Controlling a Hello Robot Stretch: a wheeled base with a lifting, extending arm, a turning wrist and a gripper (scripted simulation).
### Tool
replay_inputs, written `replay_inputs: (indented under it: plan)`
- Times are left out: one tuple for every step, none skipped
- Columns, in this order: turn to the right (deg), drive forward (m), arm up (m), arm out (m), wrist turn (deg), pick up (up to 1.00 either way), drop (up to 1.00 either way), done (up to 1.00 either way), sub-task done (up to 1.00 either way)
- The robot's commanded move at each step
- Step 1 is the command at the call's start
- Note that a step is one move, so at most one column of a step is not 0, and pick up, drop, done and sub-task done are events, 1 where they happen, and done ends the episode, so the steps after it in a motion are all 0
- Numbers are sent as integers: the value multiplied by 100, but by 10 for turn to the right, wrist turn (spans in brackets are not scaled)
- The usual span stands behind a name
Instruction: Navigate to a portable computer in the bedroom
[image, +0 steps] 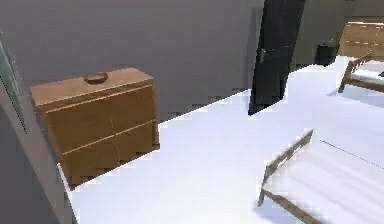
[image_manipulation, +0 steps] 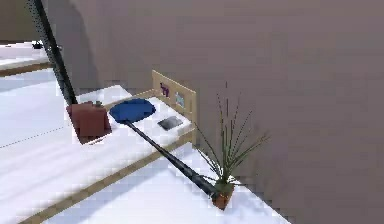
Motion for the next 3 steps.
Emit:
replay_inputs:
  plan:
    - [0, 100, 0, 0, 0, 0, 0, 0, 0]
    - [-30, 0, 0, 0, 0, 0, 0, 0, 0]
    - [0, 20, 0, 0, 0, 0, 0, 0, 0]
